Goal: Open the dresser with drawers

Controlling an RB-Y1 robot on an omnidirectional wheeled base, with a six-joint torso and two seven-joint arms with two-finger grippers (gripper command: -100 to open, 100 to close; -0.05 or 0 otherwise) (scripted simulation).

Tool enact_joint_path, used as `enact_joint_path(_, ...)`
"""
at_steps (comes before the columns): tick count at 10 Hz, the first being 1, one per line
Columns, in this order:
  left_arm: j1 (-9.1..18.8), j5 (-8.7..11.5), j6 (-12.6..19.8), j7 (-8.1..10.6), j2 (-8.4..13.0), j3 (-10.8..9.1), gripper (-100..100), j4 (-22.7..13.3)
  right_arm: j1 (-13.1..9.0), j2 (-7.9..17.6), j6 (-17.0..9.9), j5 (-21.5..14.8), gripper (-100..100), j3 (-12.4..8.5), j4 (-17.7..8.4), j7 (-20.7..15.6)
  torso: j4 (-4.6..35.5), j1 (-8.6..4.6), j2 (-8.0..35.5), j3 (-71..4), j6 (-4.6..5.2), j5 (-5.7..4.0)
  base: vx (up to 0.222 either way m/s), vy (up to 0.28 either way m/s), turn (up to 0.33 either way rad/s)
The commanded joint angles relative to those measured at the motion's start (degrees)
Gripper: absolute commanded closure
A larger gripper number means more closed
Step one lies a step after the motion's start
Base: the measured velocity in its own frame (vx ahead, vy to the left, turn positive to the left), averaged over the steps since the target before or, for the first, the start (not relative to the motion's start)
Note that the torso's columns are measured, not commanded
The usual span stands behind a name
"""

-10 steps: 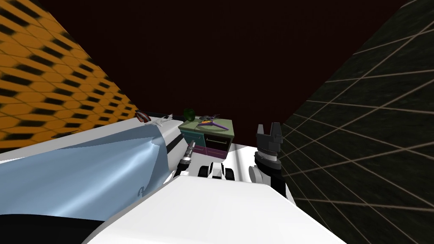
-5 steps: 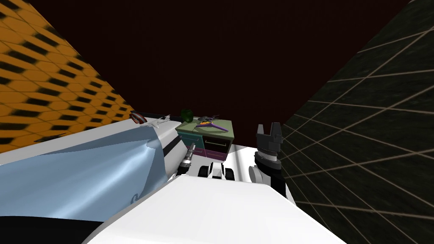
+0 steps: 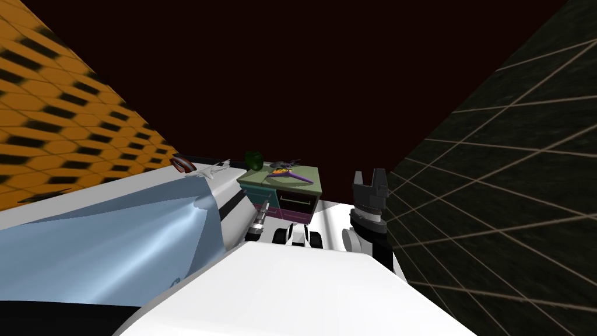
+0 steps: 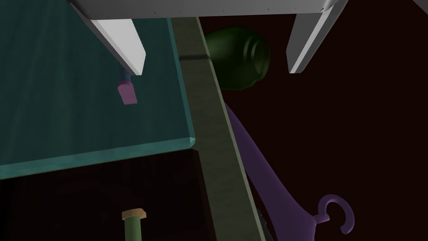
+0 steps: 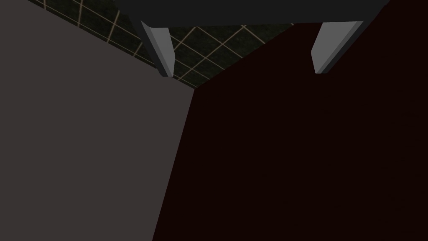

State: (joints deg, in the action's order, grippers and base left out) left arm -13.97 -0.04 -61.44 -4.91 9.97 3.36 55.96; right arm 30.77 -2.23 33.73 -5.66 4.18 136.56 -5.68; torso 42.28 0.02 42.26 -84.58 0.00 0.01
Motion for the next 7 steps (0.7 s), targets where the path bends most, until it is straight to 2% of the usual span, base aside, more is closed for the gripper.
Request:
enact_joint_path(1,1.04,-0.11,-2.83,0.04,-0.68,0.04,-100,-4.65,0.00,0.00,0.00,0.00,0,0.00,0.00,0.00,0.00,-0.02,0.04,0.02,-0.01,0.00,0.073,-0.018,-0.027)
enact_joint_path(3,1.04,-0.11,-2.83,0.04,-0.68,0.04,-100,-6.05,0.00,0.00,0.00,0.00,0,0.00,0.00,0.00,0.01,-0.02,0.05,0.02,-0.01,-0.01,0.043,-0.005,-0.008)
enact_joint_path(5,2.17,-0.26,-5.93,0.08,-1.75,0.12,-100,-10.50,0.00,0.00,0.00,0.00,0,0.00,0.00,0.00,0.02,-0.02,0.05,0.04,0.00,0.00,0.067,-0.008,-0.038)
enact_joint_path(6,2.17,-0.26,-5.93,0.08,-1.75,0.12,-100,-11.91,0.00,0.00,0.00,0.00,0,0.00,0.00,0.00,-0.02,-0.03,-0.10,-0.06,0.00,-0.01,0.083,-0.003,-0.019)
enact_joint_path(7,2.69,-0.33,-7.37,0.10,-2.35,0.15,-100,-14.22,0.00,0.00,0.00,0.00,0,0.00,0.00,0.00,-0.03,-0.01,-0.08,-0.06,-0.01,-0.01,0.071,-0.002,-0.029)
